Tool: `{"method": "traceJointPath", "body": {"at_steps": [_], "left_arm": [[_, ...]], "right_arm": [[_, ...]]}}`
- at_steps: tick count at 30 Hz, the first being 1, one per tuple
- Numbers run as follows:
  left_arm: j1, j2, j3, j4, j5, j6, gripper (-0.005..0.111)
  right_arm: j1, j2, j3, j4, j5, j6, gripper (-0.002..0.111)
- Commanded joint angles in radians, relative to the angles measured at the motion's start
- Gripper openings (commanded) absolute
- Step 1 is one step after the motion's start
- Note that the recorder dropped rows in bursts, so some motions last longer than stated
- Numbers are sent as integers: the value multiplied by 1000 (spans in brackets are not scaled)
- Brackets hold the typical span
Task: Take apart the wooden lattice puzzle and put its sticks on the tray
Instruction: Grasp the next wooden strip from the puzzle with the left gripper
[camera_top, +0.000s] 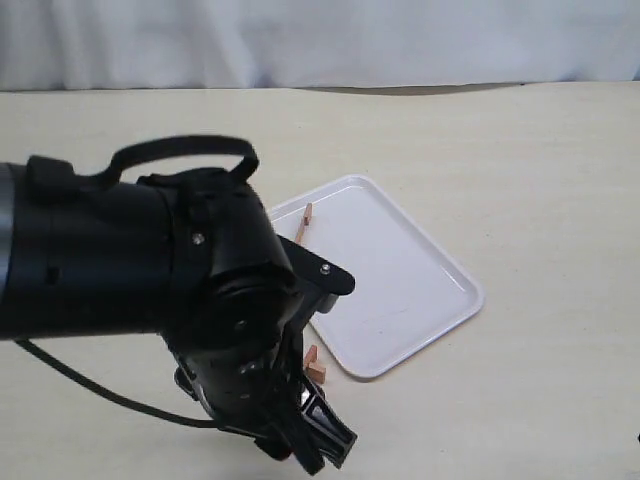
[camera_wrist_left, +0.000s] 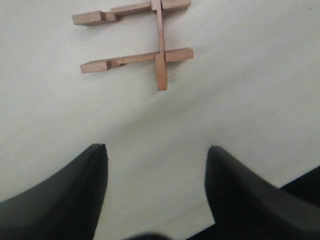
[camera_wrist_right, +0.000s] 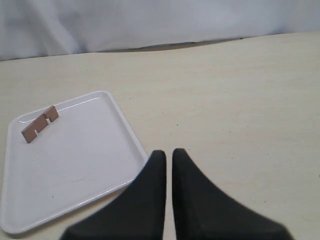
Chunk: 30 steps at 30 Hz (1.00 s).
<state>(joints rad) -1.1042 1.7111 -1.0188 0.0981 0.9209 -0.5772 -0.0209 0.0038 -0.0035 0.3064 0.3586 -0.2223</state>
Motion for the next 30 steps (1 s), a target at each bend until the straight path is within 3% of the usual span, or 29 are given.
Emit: {"method": "traceJointPath", "body": {"at_steps": [1,8,16,25,30], "left_arm": [[-2,-3,65,-2,-136,-75,55],[-2,50,80,5,-198,-115,55],[-2,193,6,26,-192,-85,55],[0,236,-33,59,-199,-85,55],[0,236,-33,66,-195,-85,38]], "right_arm": [[-4,8,4,-1,-13,1,5],[-4,8,4,-1,-13,1,5],[-4,8,4,-1,-13,1,5],[-4,8,4,-1,-13,1,5],[-4,8,4,-1,-13,1,5]]}}
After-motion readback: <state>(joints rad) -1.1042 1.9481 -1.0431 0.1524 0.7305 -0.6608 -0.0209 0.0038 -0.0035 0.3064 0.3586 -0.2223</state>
